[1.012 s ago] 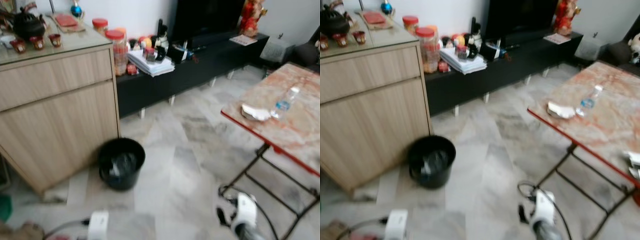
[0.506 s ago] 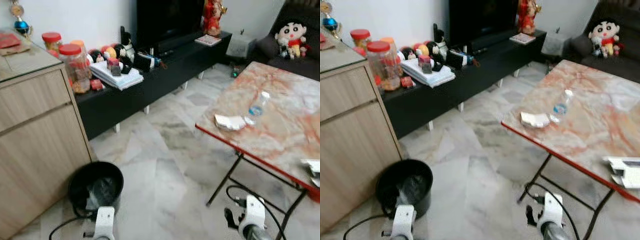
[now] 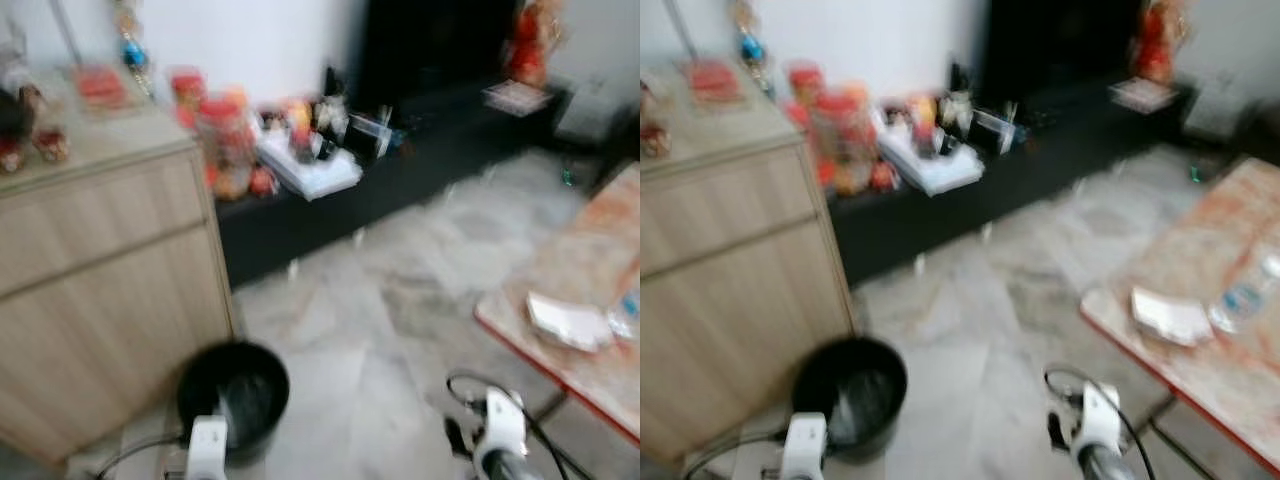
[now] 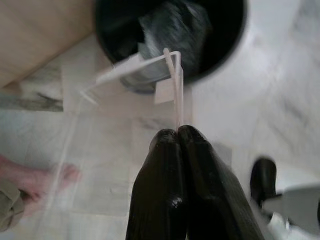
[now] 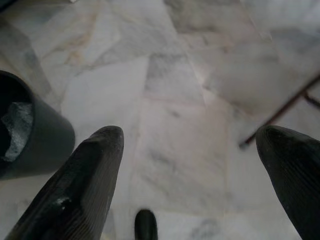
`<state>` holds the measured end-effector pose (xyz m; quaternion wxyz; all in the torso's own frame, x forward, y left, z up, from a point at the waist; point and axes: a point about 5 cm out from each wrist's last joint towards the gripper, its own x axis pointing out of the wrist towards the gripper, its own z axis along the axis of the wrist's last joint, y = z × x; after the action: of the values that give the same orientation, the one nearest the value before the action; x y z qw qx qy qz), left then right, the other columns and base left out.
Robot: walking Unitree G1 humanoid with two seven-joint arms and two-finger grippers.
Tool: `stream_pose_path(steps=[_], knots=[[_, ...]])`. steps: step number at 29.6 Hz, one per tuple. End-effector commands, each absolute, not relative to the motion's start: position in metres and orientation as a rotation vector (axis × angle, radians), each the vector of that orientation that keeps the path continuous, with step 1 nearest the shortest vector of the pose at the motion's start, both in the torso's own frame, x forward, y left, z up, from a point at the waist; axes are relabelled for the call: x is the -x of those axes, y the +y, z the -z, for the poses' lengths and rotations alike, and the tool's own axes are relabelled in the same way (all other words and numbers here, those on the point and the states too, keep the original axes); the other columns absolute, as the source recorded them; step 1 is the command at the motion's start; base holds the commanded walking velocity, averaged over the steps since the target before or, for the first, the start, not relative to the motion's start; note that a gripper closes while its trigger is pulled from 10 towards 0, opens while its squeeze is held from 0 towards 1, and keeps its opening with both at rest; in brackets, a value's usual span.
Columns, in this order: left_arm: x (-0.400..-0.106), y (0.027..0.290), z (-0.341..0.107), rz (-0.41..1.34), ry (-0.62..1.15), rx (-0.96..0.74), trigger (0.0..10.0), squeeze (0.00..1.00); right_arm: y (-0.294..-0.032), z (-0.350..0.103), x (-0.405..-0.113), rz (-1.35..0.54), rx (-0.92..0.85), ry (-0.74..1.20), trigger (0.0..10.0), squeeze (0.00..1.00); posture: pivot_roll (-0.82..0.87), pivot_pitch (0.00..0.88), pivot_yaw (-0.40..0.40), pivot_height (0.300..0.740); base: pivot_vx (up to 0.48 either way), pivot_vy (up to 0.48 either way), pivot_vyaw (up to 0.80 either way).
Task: Picking trash to rubbish bin
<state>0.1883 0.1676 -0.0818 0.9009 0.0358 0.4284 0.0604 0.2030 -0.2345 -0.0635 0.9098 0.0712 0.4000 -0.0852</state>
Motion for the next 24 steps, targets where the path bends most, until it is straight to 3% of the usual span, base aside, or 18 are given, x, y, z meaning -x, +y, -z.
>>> stream_pose_path(steps=[1, 14, 17, 21, 24], knots=[[-0.185, 0.176, 0.083, -0.131, 0.897, -0.106, 10.0, 0.00, -0.228, 0.059, -0.213, 0.164, -0.155, 0.796, 10.0, 0.00, 0.01, 0.035, -0.102, 0.740, 0.255, 0.000, 0.44], [-0.217, 0.165, 0.064, -0.055, 0.743, -0.171, 10.0, 0.00, -0.222, 0.047, -0.234, 0.111, -0.162, 0.731, 10.0, 0.00, 0.02, 0.039, -0.100, 0.740, 0.000, 0.000, 0.00], [-0.261, 0.152, 0.030, -0.013, 0.520, -0.209, 10.0, 0.00, -0.198, 0.025, -0.269, -0.054, -0.103, 0.657, 10.0, 0.00, 0.02, 0.039, -0.100, 0.740, 0.000, 0.000, 0.00], [-0.285, 0.144, 0.006, 0.008, 0.397, -0.210, 10.0, 0.00, -0.182, 0.005, -0.293, -0.146, -0.145, 0.572, 10.0, 0.00, 0.02, 0.044, -0.102, 0.740, 0.000, 0.000, 0.00], [-0.311, 0.137, -0.022, 0.031, 0.287, -0.206, 10.0, 0.00, -0.155, -0.012, -0.309, -0.331, -0.108, 0.517, 10.0, 0.00, 0.02, 0.046, -0.105, 0.740, 0.000, 0.000, 0.00]])
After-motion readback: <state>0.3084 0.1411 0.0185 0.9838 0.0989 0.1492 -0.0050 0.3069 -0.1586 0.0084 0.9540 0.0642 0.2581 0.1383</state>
